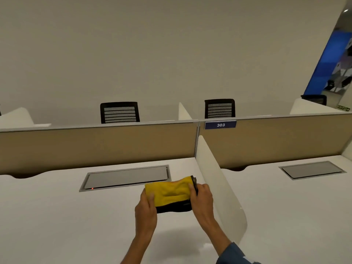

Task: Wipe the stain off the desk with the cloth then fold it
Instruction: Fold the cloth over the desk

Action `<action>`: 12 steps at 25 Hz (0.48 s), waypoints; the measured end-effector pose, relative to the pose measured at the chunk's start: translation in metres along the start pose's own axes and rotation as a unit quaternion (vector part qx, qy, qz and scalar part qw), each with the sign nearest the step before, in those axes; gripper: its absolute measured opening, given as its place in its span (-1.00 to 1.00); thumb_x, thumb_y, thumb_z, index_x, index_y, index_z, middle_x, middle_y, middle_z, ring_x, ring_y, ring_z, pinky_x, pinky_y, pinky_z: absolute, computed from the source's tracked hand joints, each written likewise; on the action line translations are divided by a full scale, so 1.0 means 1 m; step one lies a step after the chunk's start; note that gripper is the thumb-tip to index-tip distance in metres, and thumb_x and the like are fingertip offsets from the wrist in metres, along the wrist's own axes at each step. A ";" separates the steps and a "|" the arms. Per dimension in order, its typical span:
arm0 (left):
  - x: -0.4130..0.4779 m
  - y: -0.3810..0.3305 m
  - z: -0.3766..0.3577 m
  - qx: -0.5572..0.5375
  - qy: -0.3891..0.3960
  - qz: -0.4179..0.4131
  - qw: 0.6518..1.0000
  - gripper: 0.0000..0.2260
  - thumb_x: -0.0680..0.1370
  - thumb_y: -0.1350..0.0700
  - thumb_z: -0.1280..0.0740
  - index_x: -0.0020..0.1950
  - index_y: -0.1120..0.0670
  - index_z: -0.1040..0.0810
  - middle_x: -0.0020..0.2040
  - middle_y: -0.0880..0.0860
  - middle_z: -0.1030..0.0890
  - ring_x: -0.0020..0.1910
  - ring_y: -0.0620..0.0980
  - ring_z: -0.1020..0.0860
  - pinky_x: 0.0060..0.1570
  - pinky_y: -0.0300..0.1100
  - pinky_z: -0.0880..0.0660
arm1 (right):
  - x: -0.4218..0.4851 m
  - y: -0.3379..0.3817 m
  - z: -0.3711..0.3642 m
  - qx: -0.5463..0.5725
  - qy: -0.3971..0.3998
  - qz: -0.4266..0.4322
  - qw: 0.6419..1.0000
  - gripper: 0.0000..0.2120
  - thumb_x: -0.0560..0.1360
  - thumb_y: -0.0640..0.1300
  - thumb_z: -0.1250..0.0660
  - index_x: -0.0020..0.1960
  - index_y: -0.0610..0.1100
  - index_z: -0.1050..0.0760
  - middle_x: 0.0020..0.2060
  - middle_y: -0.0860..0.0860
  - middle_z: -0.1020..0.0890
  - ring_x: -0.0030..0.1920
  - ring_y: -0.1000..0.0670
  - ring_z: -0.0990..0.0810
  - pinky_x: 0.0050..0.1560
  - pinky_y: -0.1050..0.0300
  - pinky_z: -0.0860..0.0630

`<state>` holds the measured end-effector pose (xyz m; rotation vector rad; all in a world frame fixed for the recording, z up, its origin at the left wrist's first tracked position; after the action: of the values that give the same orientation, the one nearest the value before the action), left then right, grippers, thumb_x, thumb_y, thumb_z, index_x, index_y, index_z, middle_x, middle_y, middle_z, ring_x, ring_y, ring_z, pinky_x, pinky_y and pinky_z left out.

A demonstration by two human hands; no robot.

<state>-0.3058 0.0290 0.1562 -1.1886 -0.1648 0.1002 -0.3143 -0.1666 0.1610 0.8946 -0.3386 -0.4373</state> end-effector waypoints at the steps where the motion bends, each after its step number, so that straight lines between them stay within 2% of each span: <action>1: 0.020 0.000 -0.008 0.002 0.006 -0.001 1.000 -0.56 0.70 0.03 -0.12 0.53 0.20 -0.34 0.24 0.24 -0.63 0.13 0.21 -0.63 0.15 -0.01 -0.56 | 0.019 0.002 -0.009 -0.011 0.001 0.001 1.000 -0.66 0.68 0.05 -0.16 0.10 -0.18 -0.57 -0.04 -0.06 -0.51 -0.15 0.03 -0.55 -0.17 0.28 -0.45; 7: 0.142 0.031 -0.065 0.003 0.015 0.000 1.000 -0.58 0.70 0.04 -0.15 0.49 0.23 -0.39 0.24 0.23 -0.62 0.18 0.20 -0.62 0.16 -0.02 -0.56 | 0.135 -0.008 -0.081 -0.053 0.024 -0.013 0.998 -0.64 0.70 0.03 -0.12 0.08 -0.21 -0.55 -0.05 -0.04 -0.45 -0.17 0.03 -0.50 -0.14 0.19 -0.41; 12: 0.217 0.071 -0.110 0.034 0.024 0.008 0.999 -0.62 0.71 0.08 -0.14 0.45 0.26 -0.42 0.16 0.25 -0.64 0.13 0.22 -0.62 0.06 -0.06 -0.53 | 0.201 -0.042 -0.132 -0.063 0.037 -0.031 0.997 -0.62 0.70 0.02 -0.12 0.03 -0.26 -0.55 -0.07 -0.07 -0.45 -0.21 0.03 -0.46 -0.16 0.17 -0.39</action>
<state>-0.0716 -0.0090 0.0663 -1.1228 -0.1081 0.0912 -0.0904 -0.2011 0.0703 0.7987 -0.2131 -0.4768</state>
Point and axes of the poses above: each hand's wrist, its own x-axis towards the middle knuckle, its own z-axis out of the back of the hand, y = z × x, the point moved 3 cm from there along x, towards the middle knuckle
